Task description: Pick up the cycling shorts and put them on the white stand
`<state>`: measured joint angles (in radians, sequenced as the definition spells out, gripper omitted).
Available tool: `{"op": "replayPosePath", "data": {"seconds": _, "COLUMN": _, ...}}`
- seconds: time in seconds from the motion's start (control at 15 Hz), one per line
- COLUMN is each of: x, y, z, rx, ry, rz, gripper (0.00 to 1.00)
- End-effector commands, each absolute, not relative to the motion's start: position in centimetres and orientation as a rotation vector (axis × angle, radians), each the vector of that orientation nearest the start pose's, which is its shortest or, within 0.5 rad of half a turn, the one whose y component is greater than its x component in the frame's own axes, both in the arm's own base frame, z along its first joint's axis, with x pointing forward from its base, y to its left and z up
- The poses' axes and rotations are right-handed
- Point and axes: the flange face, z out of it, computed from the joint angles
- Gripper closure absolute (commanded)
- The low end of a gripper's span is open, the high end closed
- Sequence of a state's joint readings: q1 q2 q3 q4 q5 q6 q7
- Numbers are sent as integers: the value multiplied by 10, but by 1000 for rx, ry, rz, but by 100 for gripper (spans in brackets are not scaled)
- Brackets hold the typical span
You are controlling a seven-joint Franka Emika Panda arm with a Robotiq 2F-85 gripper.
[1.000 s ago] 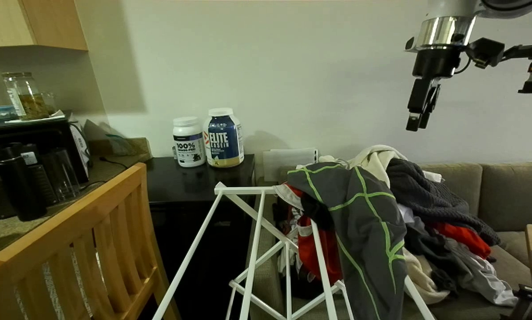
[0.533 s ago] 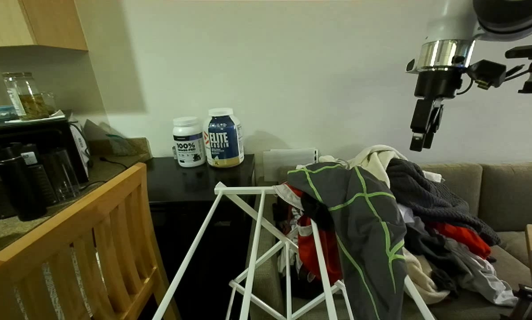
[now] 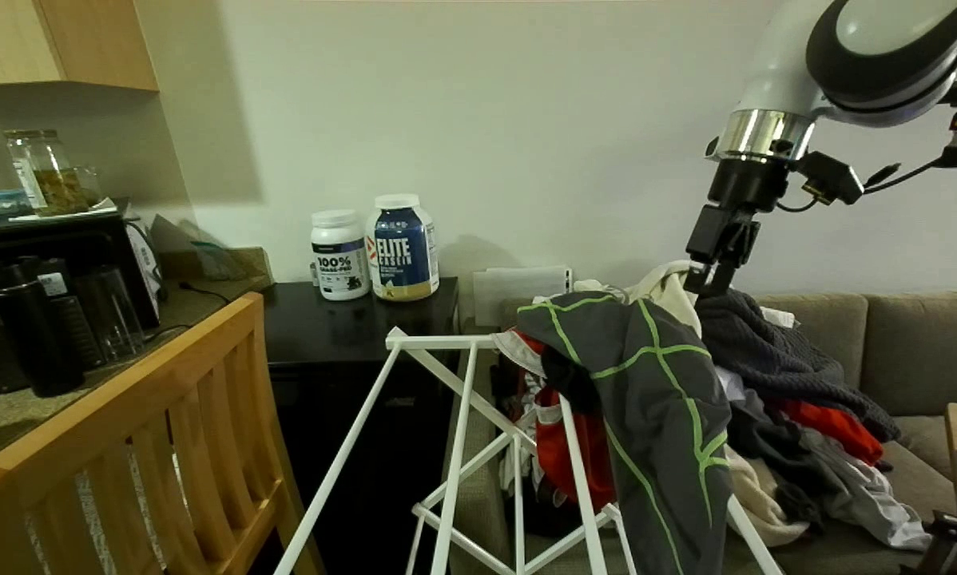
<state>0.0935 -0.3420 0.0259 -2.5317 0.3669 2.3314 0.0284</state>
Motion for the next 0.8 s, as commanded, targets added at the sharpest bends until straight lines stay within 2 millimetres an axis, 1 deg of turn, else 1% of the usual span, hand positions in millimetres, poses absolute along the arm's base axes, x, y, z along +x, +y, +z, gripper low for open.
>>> {"op": "replayPosePath", "data": {"seconds": 0.0, "x": 450, "y": 68, "z": 386, "rx": -2794, "ry": 289, "rz": -227, "gripper": 0}}
{"op": "replayPosePath", "data": {"seconds": 0.13, "x": 455, "y": 77, "z": 379, "rx": -2749, "ry": 332, "rz": -223, "gripper": 0}}
{"op": "replayPosePath", "data": {"seconds": 0.27, "x": 455, "y": 88, "z": 374, "rx": -2716, "ry": 355, "rz": -200, "gripper": 0}}
{"op": "replayPosePath", "data": {"seconds": 0.47, "x": 452, "y": 100, "z": 374, "rx": -2685, "ry": 374, "rz": -172, "gripper": 0}}
{"op": "replayPosePath", "data": {"seconds": 0.6, "x": 452, "y": 104, "z": 375, "rx": -2674, "ry": 379, "rz": -168, "gripper": 0}}
{"op": "replayPosePath", "data": {"seconds": 0.67, "x": 453, "y": 103, "z": 376, "rx": -2671, "ry": 380, "rz": -173, "gripper": 25}}
{"op": "replayPosePath", "data": {"seconds": 0.73, "x": 454, "y": 102, "z": 376, "rx": -2670, "ry": 381, "rz": -175, "gripper": 27}}
